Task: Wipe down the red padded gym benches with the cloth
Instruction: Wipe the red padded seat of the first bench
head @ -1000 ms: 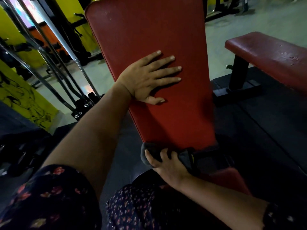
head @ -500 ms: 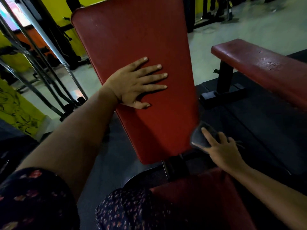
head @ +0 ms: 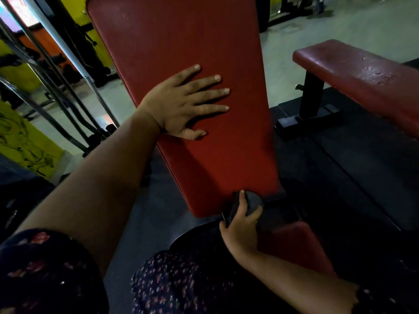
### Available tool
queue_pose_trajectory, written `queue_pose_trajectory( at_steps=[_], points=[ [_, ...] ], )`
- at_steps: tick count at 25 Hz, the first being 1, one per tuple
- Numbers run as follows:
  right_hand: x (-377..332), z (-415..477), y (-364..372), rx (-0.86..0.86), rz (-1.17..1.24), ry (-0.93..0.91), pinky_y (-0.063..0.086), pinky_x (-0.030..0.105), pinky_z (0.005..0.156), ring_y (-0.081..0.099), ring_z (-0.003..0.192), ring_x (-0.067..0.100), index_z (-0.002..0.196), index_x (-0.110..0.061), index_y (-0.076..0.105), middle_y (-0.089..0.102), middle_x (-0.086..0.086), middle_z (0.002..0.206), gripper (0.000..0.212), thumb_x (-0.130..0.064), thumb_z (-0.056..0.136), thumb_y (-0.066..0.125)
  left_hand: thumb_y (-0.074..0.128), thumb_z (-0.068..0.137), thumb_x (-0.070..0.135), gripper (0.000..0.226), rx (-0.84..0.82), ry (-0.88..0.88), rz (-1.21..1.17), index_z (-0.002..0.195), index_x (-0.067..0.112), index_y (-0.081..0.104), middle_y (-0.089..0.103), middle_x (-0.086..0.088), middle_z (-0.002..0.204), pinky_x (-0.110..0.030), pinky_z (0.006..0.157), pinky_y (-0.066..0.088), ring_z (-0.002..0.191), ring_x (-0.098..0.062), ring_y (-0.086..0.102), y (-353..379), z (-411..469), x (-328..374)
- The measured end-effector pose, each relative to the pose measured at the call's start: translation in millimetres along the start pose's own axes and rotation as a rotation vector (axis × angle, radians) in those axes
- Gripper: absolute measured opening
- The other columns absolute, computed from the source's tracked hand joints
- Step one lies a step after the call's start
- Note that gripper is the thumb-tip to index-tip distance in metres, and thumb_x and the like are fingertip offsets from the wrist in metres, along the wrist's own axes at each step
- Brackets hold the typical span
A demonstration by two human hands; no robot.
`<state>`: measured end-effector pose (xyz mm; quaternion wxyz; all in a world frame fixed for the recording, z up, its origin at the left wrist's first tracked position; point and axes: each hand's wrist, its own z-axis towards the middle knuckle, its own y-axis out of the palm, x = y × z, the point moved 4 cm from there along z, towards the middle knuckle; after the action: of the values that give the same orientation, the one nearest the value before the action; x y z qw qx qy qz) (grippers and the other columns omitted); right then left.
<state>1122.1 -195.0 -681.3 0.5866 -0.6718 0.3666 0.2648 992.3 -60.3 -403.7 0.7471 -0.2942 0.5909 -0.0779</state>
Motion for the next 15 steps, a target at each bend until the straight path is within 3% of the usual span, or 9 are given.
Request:
queue_pose_trajectory(
  at_steps=[4, 7, 8, 10, 12, 15],
  points=[
    [-11, -18, 25, -0.144, -0.167, -0.181, 0.042, 0.032, 0.103, 0.023, 0.143, 0.035, 0.152, -0.04, -0.009, -0.013, 0.024, 0.155, 0.094, -0.04, 0.09, 0.062, 0.04, 0.093, 0.062, 0.071, 0.01, -0.011, -0.013, 0.153, 0.025, 0.033, 0.034, -0.005, 0.157, -0.056, 0.115, 0.024, 0.146, -0.029, 0.03, -1, 0, 0],
    [-12, -19, 34, -0.249, -0.279, -0.297, 0.043, 0.038, 0.104, 0.022, 0.143, 0.038, 0.152, -0.042, -0.007, -0.008, 0.025, 0.157, 0.09, -0.038, 0.091, 0.059, 0.04, 0.093, 0.062, 0.07, 0.012, -0.021, -0.011, 0.153, 0.026, 0.033, 0.035, -0.005, 0.157, -0.056, 0.116, 0.023, 0.146, -0.029, 0.03, -1, 0, -1],
    [-13, -20, 37, -0.263, -0.345, -0.35, 0.047, 0.042, 0.099, 0.028, 0.138, 0.042, 0.153, -0.041, -0.004, 0.0, 0.027, 0.157, 0.093, -0.039, 0.088, 0.062, 0.04, 0.093, 0.062, 0.07, 0.016, -0.019, -0.002, 0.153, 0.025, 0.033, 0.036, -0.005, 0.157, -0.055, 0.116, 0.023, 0.146, -0.029, 0.031, -1, 0, -1],
    [-20, -21, 41, -0.194, -0.501, -0.532, 0.057, 0.045, 0.068, 0.056, 0.11, 0.045, 0.152, -0.033, 0.018, 0.032, 0.029, 0.143, 0.104, -0.041, 0.068, 0.078, 0.041, 0.093, 0.062, 0.07, 0.025, -0.016, 0.013, 0.153, 0.025, 0.034, 0.036, -0.005, 0.157, -0.054, 0.116, 0.022, 0.145, -0.029, 0.031, -2, 1, 0],
    [-32, -25, 49, -0.183, -0.72, -0.757, 0.052, 0.036, 0.044, 0.064, 0.08, 0.033, 0.138, -0.034, 0.044, 0.047, 0.018, 0.127, 0.087, -0.034, 0.058, 0.077, 0.041, 0.093, 0.061, 0.069, 0.026, -0.017, 0.004, 0.152, 0.026, 0.035, 0.037, -0.005, 0.156, -0.054, 0.116, 0.022, 0.145, -0.029, 0.032, -4, 1, 1],
    [-47, -32, 66, -0.179, -0.956, -1.132, 0.051, 0.033, 0.047, 0.058, 0.077, 0.03, 0.117, -0.038, 0.064, 0.047, 0.001, 0.131, 0.044, -0.029, 0.074, 0.061, 0.041, 0.093, 0.061, 0.068, 0.022, -0.018, -0.007, 0.151, 0.026, 0.037, 0.038, -0.004, 0.156, -0.054, 0.116, 0.022, 0.145, -0.028, 0.032, -6, 2, 0]
  ],
)
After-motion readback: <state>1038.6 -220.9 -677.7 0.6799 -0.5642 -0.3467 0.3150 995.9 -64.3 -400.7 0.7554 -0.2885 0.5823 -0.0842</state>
